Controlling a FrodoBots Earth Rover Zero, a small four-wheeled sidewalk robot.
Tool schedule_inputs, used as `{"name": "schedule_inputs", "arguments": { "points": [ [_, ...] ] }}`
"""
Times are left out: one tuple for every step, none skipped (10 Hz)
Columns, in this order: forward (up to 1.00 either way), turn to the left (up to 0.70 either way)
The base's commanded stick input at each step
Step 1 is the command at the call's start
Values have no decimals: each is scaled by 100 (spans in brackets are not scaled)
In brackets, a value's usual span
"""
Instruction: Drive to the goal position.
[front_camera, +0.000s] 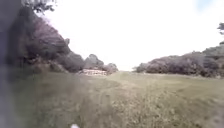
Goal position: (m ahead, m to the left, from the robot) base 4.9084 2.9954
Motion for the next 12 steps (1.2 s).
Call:
{"name": "schedule_inputs", "arguments": {
  "points": [
    [85,0],
    [85,0],
    [85,0],
    [85,0],
    [85,0],
    [85,0],
    [85,15],
    [85,32],
    [85,22],
    [85,12],
    [85,1],
    [85,0]
  ]
}}
